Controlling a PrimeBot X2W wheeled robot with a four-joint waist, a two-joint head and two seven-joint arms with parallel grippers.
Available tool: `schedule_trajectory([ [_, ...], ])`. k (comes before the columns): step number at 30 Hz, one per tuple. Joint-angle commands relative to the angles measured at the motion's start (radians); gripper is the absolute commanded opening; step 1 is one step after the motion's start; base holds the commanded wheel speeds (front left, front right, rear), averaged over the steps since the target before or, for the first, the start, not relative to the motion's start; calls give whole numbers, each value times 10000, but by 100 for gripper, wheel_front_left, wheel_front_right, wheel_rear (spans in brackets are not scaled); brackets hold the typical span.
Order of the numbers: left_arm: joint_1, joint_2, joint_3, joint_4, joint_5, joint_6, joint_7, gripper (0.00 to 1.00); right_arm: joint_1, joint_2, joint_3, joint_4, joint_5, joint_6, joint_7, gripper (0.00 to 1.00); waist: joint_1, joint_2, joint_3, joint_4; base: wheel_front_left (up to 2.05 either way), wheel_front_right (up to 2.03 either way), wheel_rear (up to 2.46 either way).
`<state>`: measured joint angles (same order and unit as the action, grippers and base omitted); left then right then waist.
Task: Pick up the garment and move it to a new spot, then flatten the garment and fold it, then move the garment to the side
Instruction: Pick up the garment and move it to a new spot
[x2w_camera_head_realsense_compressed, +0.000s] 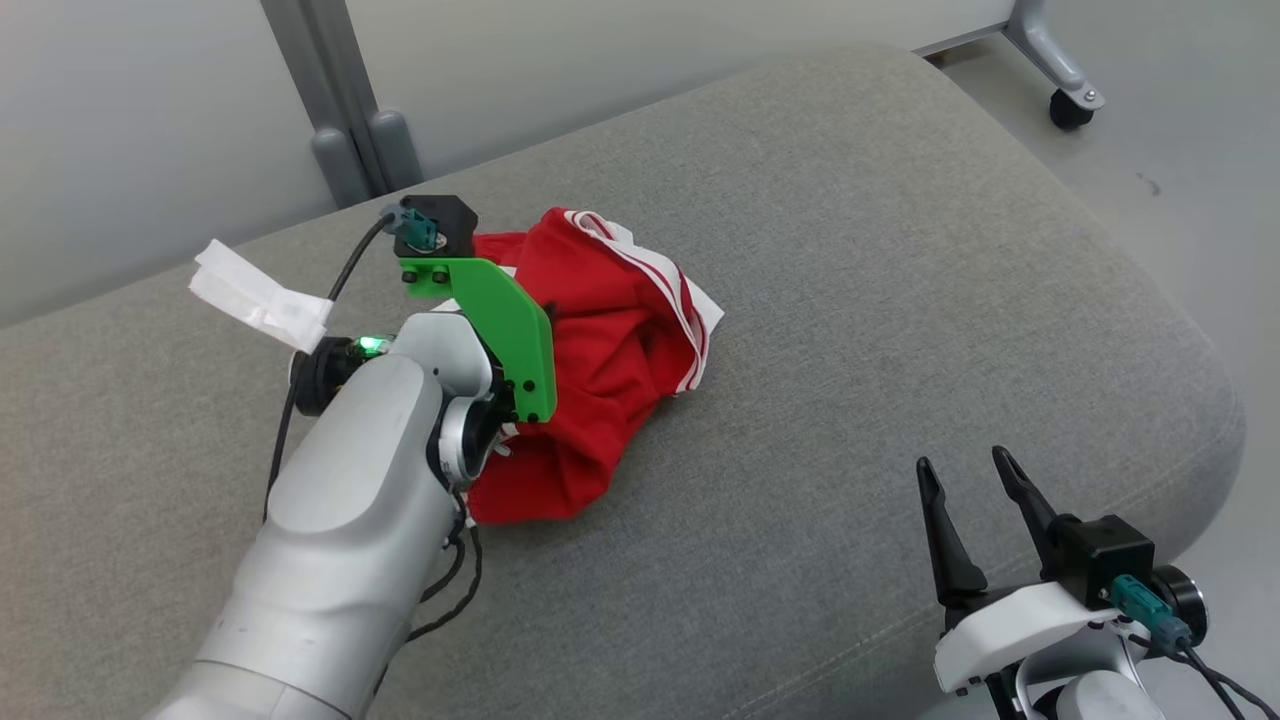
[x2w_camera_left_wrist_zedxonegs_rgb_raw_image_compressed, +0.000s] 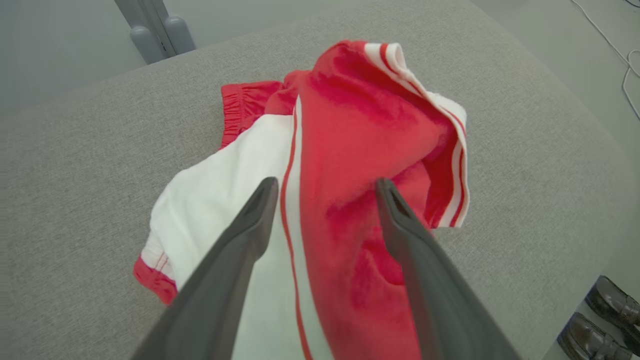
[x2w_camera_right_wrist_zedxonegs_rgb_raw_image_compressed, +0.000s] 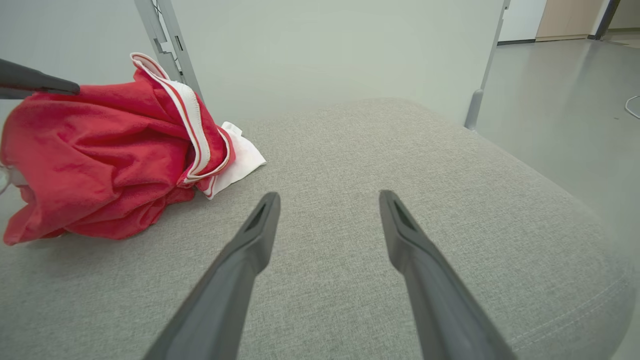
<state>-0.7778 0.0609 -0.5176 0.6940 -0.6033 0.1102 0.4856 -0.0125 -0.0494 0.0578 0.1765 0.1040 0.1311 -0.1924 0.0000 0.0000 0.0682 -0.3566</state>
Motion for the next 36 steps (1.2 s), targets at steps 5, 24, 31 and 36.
schedule_trajectory([
  [5,-276,52,-190,358,1,-308,-127,0,-51,-17,-30,-43,62,-3,-66,100,0,0,136,100,0,0,0],
  [24,-2656,350,208,-1639,-507,-1290,-1665,0,142,-21,-25,-362,47,-5,88,100,0,0,-196,2295,0,0,0],
  [31,-3384,1622,884,-2313,-520,-1202,-1336,0,248,-22,244,-396,177,-5,125,100,0,0,-320,3438,0,0,0],
  [36,-3631,2640,1254,-2425,-339,-1127,-1363,0,155,-22,405,-434,223,-5,120,100,0,0,-144,4049,0,0,0],
])
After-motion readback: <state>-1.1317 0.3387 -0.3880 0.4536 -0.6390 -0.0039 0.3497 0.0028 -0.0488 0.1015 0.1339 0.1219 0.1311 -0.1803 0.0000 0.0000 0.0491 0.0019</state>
